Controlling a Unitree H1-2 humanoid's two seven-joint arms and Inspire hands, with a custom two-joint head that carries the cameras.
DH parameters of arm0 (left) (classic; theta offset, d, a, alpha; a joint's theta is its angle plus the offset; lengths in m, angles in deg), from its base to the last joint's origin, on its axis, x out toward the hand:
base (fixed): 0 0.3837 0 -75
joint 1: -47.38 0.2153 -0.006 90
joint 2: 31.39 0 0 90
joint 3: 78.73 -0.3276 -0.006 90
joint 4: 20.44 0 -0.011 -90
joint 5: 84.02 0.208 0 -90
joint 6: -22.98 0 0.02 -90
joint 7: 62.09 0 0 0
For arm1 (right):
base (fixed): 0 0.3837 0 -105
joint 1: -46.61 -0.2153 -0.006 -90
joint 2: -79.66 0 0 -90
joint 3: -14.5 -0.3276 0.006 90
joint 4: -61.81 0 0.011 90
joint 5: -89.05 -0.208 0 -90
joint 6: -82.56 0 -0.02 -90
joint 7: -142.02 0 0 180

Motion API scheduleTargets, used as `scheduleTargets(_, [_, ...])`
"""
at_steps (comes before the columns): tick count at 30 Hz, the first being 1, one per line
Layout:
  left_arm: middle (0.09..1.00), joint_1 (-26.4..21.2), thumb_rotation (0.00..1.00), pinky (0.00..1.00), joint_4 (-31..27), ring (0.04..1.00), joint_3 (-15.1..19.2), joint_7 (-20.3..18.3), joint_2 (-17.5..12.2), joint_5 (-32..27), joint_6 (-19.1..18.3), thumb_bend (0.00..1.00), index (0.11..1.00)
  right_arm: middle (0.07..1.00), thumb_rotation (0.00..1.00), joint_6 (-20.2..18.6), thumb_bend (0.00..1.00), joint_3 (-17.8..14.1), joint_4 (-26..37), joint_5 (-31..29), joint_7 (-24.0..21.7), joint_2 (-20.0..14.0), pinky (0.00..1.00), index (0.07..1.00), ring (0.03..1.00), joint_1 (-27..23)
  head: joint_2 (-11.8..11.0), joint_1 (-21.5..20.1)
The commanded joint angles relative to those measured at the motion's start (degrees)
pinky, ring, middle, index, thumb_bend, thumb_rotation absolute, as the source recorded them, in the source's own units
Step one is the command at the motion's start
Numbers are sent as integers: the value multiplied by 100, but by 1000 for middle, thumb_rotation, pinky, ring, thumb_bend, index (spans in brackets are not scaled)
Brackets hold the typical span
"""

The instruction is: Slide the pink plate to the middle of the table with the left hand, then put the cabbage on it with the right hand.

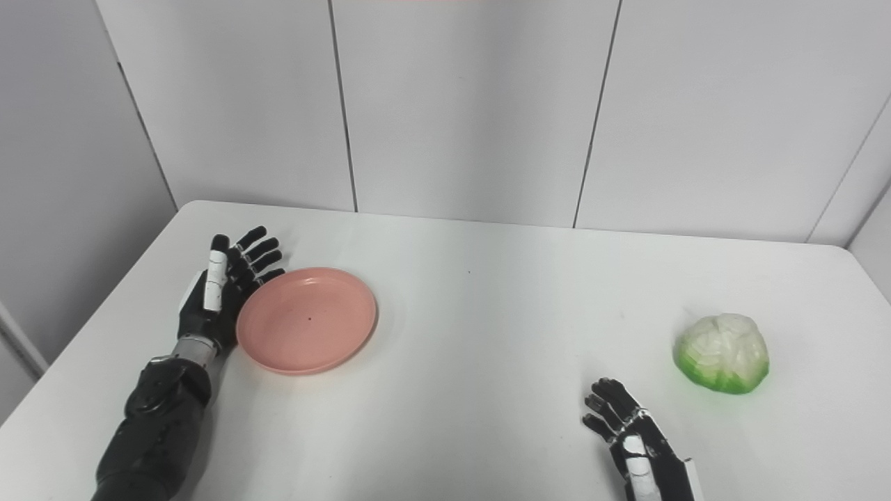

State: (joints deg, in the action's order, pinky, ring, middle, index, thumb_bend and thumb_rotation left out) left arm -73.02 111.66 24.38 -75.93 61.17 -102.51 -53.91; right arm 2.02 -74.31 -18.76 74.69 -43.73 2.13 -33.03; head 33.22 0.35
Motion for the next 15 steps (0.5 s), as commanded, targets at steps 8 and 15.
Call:
scheduleTargets(8, [823, 391, 868, 817, -667, 843, -145, 201, 422, 54, -467, 969, 798, 828, 802, -151, 837, 146, 184, 53, 48, 220, 810, 793, 828, 586, 18, -61])
scheduleTargets(15, [835, 579, 914, 845, -1106, 865, -461, 267, 486, 332, -725, 970, 825, 826, 809, -168, 843, 206, 236, 120, 102, 236, 807, 793, 823, 600, 49, -82])
